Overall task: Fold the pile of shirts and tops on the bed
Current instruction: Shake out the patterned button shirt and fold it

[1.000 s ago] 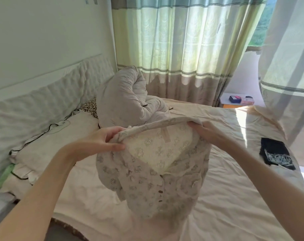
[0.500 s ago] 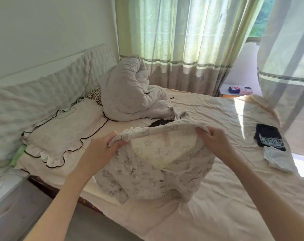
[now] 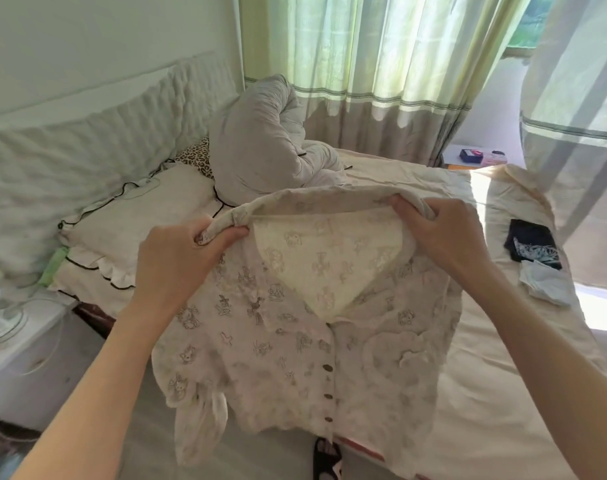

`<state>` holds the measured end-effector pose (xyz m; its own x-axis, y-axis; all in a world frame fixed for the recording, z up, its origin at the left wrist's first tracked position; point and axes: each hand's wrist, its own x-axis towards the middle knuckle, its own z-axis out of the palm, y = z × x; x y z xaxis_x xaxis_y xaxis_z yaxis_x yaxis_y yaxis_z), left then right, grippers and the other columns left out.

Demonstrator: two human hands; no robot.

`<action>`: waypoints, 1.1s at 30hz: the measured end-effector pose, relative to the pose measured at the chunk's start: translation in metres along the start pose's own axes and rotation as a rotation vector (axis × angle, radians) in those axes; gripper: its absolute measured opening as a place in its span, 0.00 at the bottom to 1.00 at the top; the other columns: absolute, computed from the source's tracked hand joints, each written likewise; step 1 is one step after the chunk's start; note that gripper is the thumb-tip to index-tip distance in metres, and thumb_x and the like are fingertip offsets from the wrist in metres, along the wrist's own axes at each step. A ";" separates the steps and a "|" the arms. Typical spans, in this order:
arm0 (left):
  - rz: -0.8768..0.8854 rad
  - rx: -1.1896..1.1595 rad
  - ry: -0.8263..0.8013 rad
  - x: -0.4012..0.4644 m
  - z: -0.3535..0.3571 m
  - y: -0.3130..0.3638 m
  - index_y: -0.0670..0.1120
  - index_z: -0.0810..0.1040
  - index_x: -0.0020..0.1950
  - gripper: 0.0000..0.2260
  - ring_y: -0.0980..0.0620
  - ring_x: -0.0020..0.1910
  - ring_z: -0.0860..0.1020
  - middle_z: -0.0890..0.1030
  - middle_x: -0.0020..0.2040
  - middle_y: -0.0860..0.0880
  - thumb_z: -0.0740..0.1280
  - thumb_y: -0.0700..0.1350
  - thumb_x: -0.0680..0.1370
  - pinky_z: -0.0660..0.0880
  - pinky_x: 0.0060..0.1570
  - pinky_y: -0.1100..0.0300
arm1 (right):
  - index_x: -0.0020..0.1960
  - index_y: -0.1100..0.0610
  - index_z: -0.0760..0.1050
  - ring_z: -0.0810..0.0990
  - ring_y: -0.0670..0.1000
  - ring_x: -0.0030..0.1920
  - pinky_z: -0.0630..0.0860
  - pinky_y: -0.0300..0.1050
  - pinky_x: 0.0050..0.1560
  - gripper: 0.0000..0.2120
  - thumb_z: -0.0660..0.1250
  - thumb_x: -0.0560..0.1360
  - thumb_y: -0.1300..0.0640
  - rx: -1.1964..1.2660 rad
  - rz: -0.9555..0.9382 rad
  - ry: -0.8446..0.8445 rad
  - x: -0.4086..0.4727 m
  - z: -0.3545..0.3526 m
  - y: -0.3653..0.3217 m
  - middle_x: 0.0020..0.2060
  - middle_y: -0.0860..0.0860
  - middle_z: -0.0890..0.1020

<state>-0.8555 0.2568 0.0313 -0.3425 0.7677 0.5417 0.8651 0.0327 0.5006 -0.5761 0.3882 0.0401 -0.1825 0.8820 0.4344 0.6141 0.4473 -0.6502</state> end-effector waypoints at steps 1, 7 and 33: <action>-0.017 0.007 -0.016 0.006 0.003 -0.006 0.48 0.61 0.26 0.23 0.53 0.22 0.62 0.65 0.21 0.50 0.68 0.60 0.70 0.58 0.24 0.58 | 0.24 0.53 0.57 0.61 0.49 0.25 0.59 0.48 0.31 0.29 0.64 0.72 0.37 -0.015 -0.008 -0.009 0.008 0.009 0.000 0.20 0.47 0.62; -0.134 0.048 -0.201 0.066 0.061 -0.067 0.48 0.65 0.26 0.22 0.51 0.26 0.68 0.70 0.24 0.48 0.68 0.60 0.72 0.59 0.27 0.57 | 0.25 0.57 0.67 0.72 0.51 0.28 0.64 0.47 0.30 0.30 0.60 0.72 0.33 -0.189 0.014 -0.126 0.082 0.098 0.042 0.24 0.50 0.73; -0.433 0.295 -0.555 0.188 0.477 -0.416 0.44 0.68 0.63 0.26 0.45 0.59 0.70 0.72 0.60 0.45 0.59 0.63 0.76 0.67 0.53 0.51 | 0.64 0.60 0.69 0.73 0.58 0.59 0.71 0.50 0.54 0.25 0.65 0.75 0.44 -0.274 0.367 -0.517 0.246 0.558 0.317 0.58 0.57 0.75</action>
<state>-1.1047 0.6928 -0.3977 -0.5062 0.8541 -0.1196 0.7846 0.5137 0.3472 -0.8544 0.8296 -0.4068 -0.2266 0.9570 -0.1812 0.8659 0.1128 -0.4874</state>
